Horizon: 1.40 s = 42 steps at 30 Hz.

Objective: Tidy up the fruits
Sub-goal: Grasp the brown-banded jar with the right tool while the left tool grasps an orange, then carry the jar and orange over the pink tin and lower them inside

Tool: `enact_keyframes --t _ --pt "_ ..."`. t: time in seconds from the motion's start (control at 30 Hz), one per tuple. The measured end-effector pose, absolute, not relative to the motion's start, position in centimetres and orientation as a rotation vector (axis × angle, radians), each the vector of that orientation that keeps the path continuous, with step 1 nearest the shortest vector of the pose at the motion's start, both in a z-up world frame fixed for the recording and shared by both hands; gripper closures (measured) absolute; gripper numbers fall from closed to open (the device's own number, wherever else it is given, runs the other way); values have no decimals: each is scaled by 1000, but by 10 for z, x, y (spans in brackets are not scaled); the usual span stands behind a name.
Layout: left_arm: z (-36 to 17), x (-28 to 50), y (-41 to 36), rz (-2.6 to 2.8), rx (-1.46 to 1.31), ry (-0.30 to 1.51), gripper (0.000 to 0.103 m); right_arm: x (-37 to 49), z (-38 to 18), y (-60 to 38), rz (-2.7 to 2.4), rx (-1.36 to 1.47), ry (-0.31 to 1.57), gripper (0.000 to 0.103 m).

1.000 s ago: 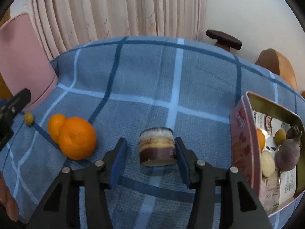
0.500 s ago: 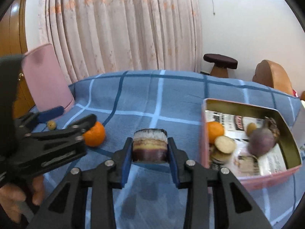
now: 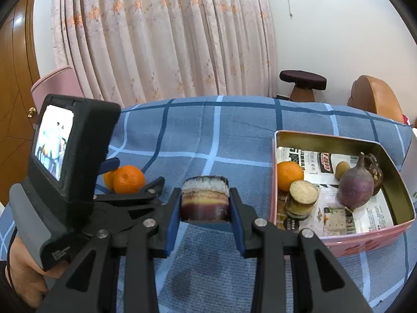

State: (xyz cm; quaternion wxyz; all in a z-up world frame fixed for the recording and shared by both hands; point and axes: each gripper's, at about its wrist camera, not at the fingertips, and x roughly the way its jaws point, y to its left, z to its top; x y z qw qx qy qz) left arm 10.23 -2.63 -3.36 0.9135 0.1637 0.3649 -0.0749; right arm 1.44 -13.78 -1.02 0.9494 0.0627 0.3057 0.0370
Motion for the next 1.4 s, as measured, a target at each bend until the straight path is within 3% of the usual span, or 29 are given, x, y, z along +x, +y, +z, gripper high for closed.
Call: enact_keyframes --t 0.2,0.7,1.4 --pt "-31 103 -9 -185 242 755 57 10 -8 -141 54 137 588 65" --pt "-3 55 -4 -61 115 532 57 -7 9 -143 31 94 452 65" --pt "13 16 -91 -221 43 440 57 -32 21 -230 -107 116 404 65"
